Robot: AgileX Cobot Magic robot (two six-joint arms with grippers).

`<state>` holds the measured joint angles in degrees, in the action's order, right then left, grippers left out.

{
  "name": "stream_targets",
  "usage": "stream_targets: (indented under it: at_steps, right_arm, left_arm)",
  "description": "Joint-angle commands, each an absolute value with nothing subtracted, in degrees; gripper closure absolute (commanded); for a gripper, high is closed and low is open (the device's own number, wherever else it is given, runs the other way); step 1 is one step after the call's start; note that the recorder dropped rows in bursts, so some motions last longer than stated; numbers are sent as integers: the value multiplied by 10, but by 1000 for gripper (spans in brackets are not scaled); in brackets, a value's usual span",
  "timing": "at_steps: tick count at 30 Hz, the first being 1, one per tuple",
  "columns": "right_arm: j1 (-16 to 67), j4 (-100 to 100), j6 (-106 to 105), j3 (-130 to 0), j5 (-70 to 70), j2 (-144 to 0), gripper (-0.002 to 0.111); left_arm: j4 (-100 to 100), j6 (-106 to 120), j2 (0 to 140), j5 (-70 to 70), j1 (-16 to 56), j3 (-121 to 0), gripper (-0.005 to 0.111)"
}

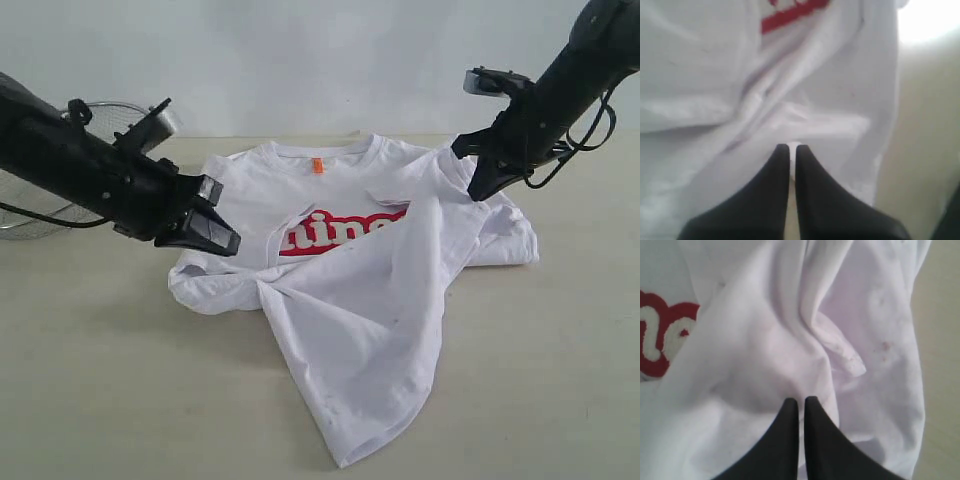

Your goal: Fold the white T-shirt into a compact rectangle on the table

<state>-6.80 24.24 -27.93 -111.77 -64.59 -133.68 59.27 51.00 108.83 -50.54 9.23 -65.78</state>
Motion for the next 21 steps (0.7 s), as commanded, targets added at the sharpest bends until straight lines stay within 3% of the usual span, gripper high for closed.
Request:
stream_targets:
  at_steps: [1,8,12,14,21]
  right_arm:
    - [-69,240,-290,-1121,-650,-1326,108]
    - [-69,236,-290,-1121,-636,-1326,108]
    - [-69,236,-290,-1121,-627,-1326,108]
    - [-69,238,-290,-1121,-618,-1326,108]
    - [-69,257,-289,-1121,-610,-1326,108]
  left_arm:
    - [596,501,1050,-585,110,-643,102]
    - [713,523,942,-425,144,-485,102]
    - [999,699,890,-332,170,-334,102]
    - [999,706,892,-310,192,-291,102]
    - [999,707,954,-298,207,-330,102]
